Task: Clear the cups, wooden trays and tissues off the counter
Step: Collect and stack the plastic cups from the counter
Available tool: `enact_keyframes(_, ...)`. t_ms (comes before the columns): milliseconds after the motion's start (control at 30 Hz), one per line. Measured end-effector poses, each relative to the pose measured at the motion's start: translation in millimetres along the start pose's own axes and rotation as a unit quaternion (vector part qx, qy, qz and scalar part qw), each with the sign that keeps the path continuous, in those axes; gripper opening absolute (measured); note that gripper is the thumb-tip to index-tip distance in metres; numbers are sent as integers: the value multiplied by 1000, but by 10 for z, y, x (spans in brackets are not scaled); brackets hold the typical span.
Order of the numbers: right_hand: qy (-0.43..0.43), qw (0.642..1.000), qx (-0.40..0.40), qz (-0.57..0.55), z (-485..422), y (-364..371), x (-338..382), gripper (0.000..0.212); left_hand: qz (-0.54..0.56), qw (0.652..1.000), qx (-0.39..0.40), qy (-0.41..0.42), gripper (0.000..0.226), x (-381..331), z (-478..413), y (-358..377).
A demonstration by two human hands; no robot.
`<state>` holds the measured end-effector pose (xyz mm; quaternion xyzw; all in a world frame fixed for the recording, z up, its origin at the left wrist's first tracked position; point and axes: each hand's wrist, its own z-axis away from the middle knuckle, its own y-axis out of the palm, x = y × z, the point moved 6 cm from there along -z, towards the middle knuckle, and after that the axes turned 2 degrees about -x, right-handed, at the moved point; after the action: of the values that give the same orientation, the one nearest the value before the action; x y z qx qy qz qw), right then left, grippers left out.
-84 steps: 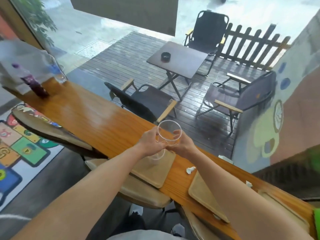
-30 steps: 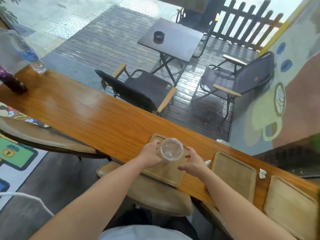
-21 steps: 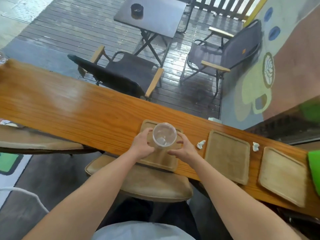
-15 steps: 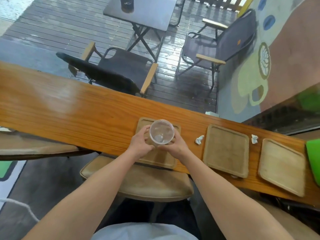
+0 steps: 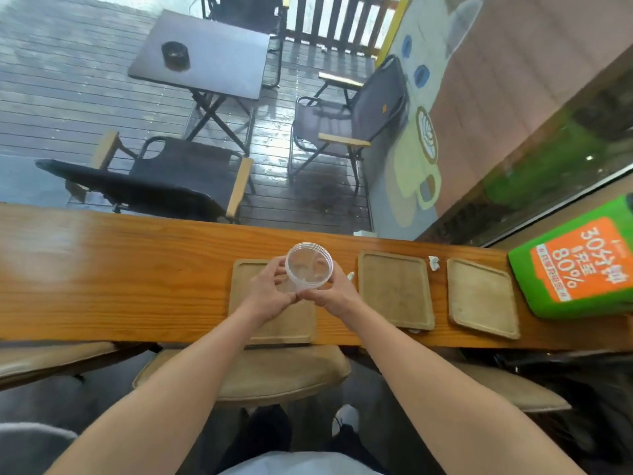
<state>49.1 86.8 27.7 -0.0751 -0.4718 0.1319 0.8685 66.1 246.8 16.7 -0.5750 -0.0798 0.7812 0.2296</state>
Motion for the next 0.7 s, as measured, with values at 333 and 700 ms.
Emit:
enact_keyframes(333,-90,990,-91,-56,844,-1161,273,80,-35,986,36,159,76,-1305,266,599)
enact_keyframes(700,-127,944,-287,-105,2823,-2709,-469,80,-21,942,123,311,64,-2550,1521,2380)
